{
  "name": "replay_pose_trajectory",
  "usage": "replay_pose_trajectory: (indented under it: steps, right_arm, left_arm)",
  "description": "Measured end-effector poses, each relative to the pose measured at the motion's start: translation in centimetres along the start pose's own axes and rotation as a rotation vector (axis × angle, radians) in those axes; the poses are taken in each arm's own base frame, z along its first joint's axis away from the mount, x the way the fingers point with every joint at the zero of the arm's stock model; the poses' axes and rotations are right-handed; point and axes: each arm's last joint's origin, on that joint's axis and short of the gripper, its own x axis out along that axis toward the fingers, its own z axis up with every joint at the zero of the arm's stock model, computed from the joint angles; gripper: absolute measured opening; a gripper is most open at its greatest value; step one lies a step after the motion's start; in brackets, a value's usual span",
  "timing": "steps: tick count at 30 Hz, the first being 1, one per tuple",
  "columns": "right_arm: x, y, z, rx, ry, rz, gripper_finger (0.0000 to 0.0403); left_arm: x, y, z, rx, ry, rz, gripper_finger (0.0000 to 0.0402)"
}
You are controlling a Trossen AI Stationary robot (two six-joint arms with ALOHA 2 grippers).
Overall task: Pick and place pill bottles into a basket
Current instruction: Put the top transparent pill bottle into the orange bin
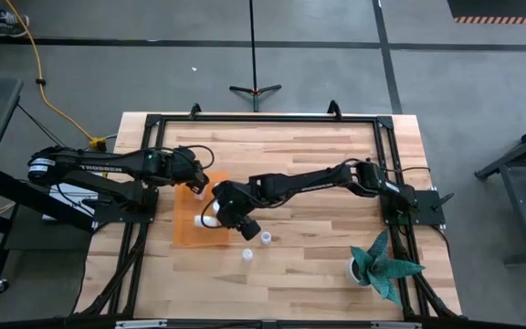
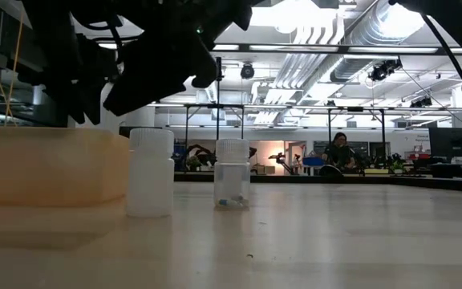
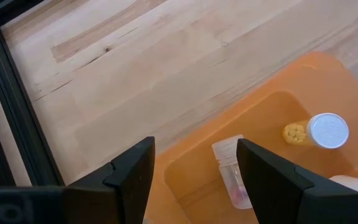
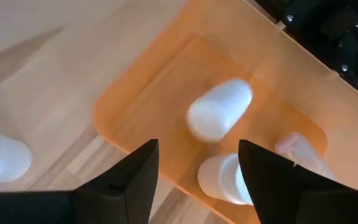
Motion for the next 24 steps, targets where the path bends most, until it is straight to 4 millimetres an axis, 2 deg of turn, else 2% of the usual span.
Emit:
replay_pose_trajectory:
  steps: [3,7,11,16,20,24]
  right_arm:
    - [-1.0,-0.1,0.4,0.002,0.01,0.004,0.0208]
    - [-3.9,-0.5,1.7,0.04,0.045,0.039,0.0204]
    - [-5.8,-0.2,1.5,0.136,0.116,0.169,0.0198]
    - [-6.7,0.8,-0.2,0.27,0.222,0.392,0.0189]
    - [-6.7,1.1,-0.1,0.318,0.279,0.335,0.018]
    - [-6.4,2.7,0.9,0.29,0.296,0.334,0.0172]
  left_arm:
    - [0.0,0.0,0.0,0.0,0.0,0.0,0.0259]
    - [0.0,0.0,0.0,0.001,-0.002,0.004,0.0259]
    - [0.0,0.0,0.0,0.001,-0.002,0.004,0.0259]
    - [0.0,0.0,0.0,0.017,-0.003,0.002,0.026]
    - [0.0,0.0,0.0,0.026,-0.003,0.002,0.0259]
    - [0.0,0.0,0.0,0.027,-0.002,0.002,0.026]
